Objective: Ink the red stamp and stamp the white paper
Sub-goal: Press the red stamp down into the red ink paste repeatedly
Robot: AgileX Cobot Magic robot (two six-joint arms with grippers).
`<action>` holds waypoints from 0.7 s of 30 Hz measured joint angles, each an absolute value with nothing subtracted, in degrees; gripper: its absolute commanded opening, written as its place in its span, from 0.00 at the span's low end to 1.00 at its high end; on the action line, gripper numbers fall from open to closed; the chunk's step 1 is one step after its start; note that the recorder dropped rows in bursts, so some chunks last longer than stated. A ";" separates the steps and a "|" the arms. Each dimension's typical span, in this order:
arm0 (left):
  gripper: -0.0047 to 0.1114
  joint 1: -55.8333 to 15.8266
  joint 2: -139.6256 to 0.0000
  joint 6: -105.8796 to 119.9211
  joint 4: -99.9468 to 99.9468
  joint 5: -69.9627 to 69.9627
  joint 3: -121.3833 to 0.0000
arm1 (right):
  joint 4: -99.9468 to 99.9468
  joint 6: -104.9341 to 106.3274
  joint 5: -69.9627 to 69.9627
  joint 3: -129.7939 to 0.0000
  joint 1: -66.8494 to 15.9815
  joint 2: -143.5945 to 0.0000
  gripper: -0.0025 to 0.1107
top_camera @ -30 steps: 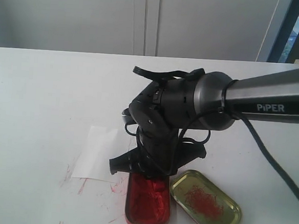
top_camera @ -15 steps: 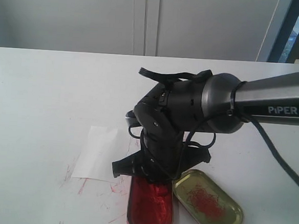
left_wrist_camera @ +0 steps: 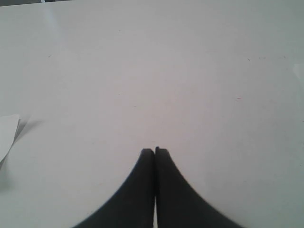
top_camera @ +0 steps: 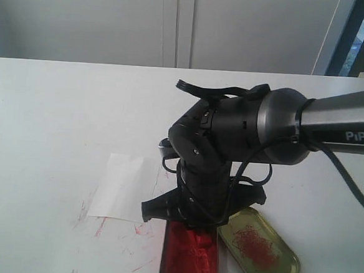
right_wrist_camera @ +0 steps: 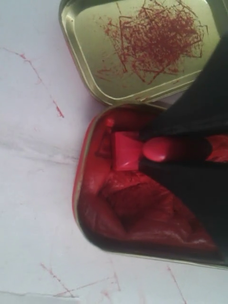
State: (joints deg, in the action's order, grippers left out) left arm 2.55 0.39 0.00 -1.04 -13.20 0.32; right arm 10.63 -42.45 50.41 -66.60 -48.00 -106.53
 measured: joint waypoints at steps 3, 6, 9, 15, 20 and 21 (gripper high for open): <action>0.04 2.55 0.39 0.00 -1.04 -13.20 0.32 | 10.84 -42.45 49.93 -66.60 -48.00 -106.18 0.02; 0.04 2.55 0.39 0.00 -1.04 -13.20 0.32 | 10.90 -42.57 48.42 -66.48 -48.00 -105.85 0.02; 0.04 2.55 0.39 0.00 -1.04 -13.20 0.32 | 11.39 -42.66 46.77 -66.26 -48.00 -105.57 0.02; 0.04 2.55 0.39 0.00 -1.04 -13.20 0.32 | 12.07 -42.66 46.14 -66.24 -48.00 -105.58 0.02; 0.04 2.55 0.39 0.00 -1.04 -13.20 0.32 | 12.80 -42.66 45.90 -66.24 -48.00 -105.58 0.02; 0.04 2.55 0.39 0.00 -1.04 -13.20 0.32 | 12.80 -42.66 45.90 -66.24 -48.00 -105.58 0.02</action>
State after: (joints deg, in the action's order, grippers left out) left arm 2.55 0.39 0.00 -1.04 -13.20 0.32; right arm 12.80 -42.66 45.90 -66.24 -48.00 -105.58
